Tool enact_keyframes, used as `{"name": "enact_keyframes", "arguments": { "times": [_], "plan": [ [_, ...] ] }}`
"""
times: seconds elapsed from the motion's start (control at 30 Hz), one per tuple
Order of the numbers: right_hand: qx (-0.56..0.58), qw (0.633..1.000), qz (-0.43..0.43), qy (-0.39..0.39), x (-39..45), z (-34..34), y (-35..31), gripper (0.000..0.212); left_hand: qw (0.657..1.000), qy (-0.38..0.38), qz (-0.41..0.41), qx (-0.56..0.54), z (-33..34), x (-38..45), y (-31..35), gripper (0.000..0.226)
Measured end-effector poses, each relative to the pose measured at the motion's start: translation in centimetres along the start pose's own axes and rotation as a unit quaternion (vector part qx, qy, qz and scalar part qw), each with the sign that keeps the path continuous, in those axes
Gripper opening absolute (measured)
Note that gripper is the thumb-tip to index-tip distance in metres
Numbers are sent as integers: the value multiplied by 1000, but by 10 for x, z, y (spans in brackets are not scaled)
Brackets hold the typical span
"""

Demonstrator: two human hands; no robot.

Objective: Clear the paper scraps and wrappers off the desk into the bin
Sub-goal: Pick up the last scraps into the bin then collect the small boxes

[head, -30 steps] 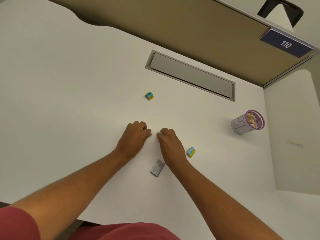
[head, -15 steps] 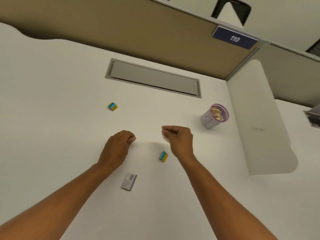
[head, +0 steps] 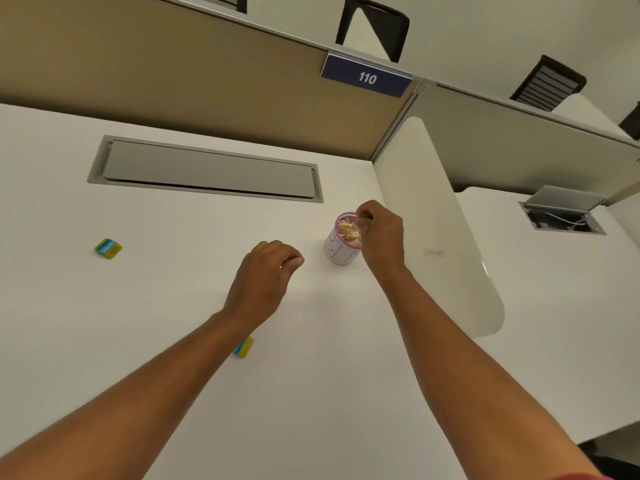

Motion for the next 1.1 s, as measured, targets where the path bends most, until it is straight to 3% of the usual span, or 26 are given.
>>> {"name": "enact_keyframes", "arguments": {
  "times": [0.1,0.23,0.33,0.47,0.53,0.67,0.83,0.93,1.03,1.1],
  "plan": [
    [-68,995,-17,-71,8,16,10,12,1000,4,16,13,11,12,7,12],
    [-166,966,-63,-190,12,29,17,24,998,-8,40,44,20,35,16,15],
    [-89,980,-62,-164,18,18,20,25,997,-17,42,58,30,60,27,17],
    [75,994,7,-81,22,-14,27,22,994,-42,45,86,53,96,38,22],
    [98,994,26,-49,20,-25,36,22,990,-65,42,118,68,112,42,25],
    [25,999,22,-33,8,-32,51,27,974,-119,65,181,92,131,43,26],
    [-112,983,-69,-125,-9,-13,45,27,955,-176,116,209,104,138,36,20],
    [-217,961,-96,-145,-17,-2,36,36,946,-183,148,224,101,138,34,17],
    [-238,955,-105,-143,-20,5,31,42,947,-178,178,197,96,137,38,8],
    [-237,955,-112,-137,-21,7,30,42,955,-190,157,167,96,137,41,28]
  ]
}}
Point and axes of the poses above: each hand's wrist, its own x-axis towards the middle knuckle, its own z-axis out of the palm, y = z × x, the point moved 3 cm from there along x, towards the middle knuckle, and after that the axes turned 6 degrees about -x, right-handed, at the moved point
